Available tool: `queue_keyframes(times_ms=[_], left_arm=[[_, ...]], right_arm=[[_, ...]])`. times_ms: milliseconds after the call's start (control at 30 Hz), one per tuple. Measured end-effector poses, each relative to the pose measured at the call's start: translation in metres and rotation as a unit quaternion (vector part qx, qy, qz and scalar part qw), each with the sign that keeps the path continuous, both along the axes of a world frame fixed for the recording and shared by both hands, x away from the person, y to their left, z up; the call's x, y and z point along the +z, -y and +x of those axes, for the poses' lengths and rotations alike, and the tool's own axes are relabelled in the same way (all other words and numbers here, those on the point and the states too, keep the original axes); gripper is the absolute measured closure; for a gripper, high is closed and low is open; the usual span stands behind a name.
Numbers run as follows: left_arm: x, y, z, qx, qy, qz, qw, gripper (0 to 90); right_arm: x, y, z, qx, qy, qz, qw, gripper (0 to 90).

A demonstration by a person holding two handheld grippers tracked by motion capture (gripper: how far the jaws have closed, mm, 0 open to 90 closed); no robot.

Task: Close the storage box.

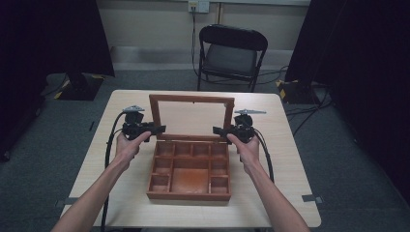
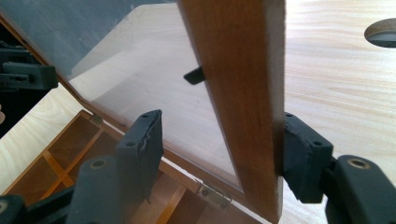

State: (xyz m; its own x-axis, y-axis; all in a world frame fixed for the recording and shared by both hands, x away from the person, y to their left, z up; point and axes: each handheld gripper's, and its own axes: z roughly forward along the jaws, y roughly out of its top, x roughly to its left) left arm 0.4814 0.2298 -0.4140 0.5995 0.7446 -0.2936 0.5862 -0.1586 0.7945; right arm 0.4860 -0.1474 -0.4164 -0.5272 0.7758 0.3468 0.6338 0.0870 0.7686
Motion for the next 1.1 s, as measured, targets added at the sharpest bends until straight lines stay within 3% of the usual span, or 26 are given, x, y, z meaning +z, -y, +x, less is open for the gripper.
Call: queue_keyframes(times_ms=[133,433,933,1100], left_arm=[[0.000,0.000,-0.006,0.000,0.015,0.010,0.9998,52.6],[0.001,0.000,-0.014,-0.009,0.023,0.010,0.9996,52.3],[0.002,-0.001,-0.023,-0.022,0.031,0.016,0.9991,51.7],[0.002,-0.002,-0.023,-0.025,0.029,0.019,0.9991,51.6]], right_arm=[[0.003,0.000,-0.004,0.001,0.003,-0.001,1.0000,36.1],[0.007,0.004,-0.013,-0.001,0.021,-0.004,0.9998,35.3],[0.007,0.009,-0.022,-0.002,0.022,0.003,0.9998,35.8],[0.008,0.007,-0.026,-0.005,0.026,-0.003,0.9996,31.9]])
